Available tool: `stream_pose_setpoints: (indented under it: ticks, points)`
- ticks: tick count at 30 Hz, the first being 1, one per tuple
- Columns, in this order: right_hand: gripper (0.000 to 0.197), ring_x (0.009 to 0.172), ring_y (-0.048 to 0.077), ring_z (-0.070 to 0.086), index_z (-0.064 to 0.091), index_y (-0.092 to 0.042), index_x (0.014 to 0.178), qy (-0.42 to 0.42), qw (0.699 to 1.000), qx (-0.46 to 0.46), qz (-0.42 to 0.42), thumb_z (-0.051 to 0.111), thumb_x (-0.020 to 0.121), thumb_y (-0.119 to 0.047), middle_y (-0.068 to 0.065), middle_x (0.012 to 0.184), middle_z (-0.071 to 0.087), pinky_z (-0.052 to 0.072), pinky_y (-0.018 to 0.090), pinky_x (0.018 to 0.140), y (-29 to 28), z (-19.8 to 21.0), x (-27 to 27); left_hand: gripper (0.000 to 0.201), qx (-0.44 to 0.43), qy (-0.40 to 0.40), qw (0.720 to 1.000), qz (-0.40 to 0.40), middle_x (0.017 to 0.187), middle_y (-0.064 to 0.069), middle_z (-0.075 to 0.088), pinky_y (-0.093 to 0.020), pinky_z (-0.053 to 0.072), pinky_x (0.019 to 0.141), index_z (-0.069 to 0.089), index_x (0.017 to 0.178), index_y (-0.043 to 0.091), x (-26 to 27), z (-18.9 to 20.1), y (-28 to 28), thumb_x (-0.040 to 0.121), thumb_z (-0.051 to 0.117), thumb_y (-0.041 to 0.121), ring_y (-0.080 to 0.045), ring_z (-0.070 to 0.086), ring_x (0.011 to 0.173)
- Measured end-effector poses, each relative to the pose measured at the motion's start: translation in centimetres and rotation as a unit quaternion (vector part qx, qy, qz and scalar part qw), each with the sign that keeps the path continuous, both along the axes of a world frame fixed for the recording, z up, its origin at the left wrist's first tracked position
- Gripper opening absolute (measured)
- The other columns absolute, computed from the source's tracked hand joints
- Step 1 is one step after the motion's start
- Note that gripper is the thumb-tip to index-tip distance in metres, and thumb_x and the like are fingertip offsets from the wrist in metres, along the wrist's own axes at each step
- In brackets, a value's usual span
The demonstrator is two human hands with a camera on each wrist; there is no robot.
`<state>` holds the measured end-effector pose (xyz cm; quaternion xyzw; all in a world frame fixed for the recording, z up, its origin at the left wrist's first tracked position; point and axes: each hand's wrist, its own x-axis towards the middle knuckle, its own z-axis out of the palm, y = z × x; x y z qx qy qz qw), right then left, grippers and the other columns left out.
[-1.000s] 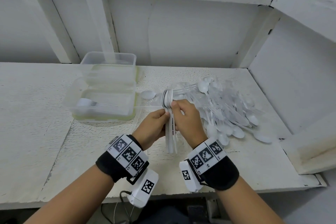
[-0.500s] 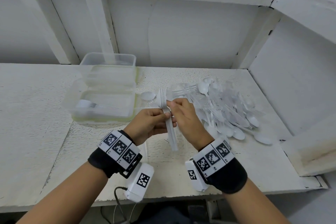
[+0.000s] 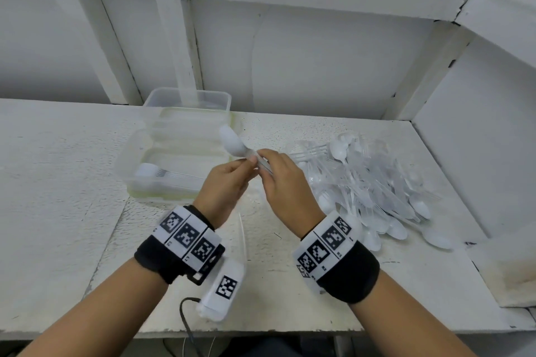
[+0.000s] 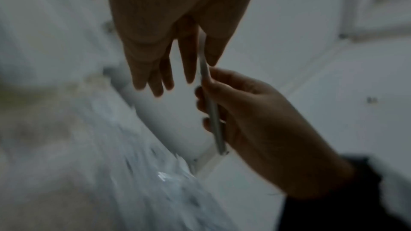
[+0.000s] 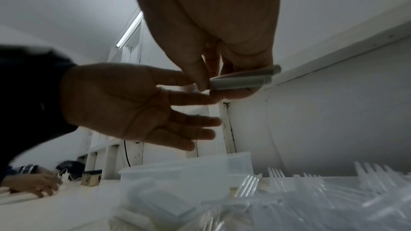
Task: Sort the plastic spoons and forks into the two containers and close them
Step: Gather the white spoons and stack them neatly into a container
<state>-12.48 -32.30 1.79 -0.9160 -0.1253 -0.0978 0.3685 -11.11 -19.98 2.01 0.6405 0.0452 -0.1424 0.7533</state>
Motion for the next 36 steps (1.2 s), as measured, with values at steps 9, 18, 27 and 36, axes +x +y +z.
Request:
stream_pose_setpoints:
  ticks: [9, 18, 27, 36]
  points:
    - [0.031, 0.086, 0.018, 0.054, 0.054, -0.011, 0.125, 0.071, 0.994, -0.025, 0.084, 0.05, 0.094, -0.013, 0.008, 0.106, 0.062, 0.04, 0.023, 0.074, 4.4, 3.8, 7.9, 0.029, 0.521, -0.188, 0.832, -0.045, 0.123, -0.003, 0.061, -0.026, 0.037, 0.092, 0.064, 0.117, 0.014, 5.1, 5.1, 13.1, 0.096, 0.047, 0.027, -0.019, 0.055, 0.11]
    - [0.028, 0.109, 0.028, 0.055, 0.055, -0.009, 0.122, 0.175, 0.952, -0.195, 0.158, 0.05, 0.094, -0.011, 0.013, 0.123, 0.058, 0.04, 0.029, 0.082, 12.3, 0.3, 13.8, 0.043, 0.541, 0.048, 0.839, 0.026, 0.133, -0.014, 0.049, -0.041, 0.051, 0.085, 0.045, 0.135, 0.009, 10.3, 2.1, 19.6, 0.095, 0.048, 0.024, -0.031, 0.054, 0.107]
    - [0.033, 0.114, 0.027, 0.052, 0.053, -0.007, 0.124, 0.239, 0.916, -0.256, 0.197, 0.055, 0.092, -0.012, 0.013, 0.127, 0.055, 0.039, 0.028, 0.087, 13.4, -2.2, 14.0, 0.022, 0.438, 0.081, 0.894, 0.036, 0.101, -0.017, 0.062, -0.051, 0.054, 0.079, 0.057, 0.108, -0.002, 10.4, 0.0, 19.2, 0.097, 0.042, 0.011, -0.032, 0.062, 0.081]
    - [0.034, 0.115, 0.025, 0.055, 0.061, -0.01, 0.124, 0.29, 0.903, -0.235, 0.213, 0.057, 0.09, -0.016, 0.01, 0.125, 0.06, 0.044, 0.033, 0.095, 13.4, -2.1, 13.8, 0.023, 0.416, 0.088, 0.905, 0.027, 0.101, -0.015, 0.06, -0.044, 0.056, 0.068, 0.056, 0.108, 0.001, 10.0, 0.3, 19.2, 0.099, 0.041, 0.016, -0.028, 0.061, 0.083]
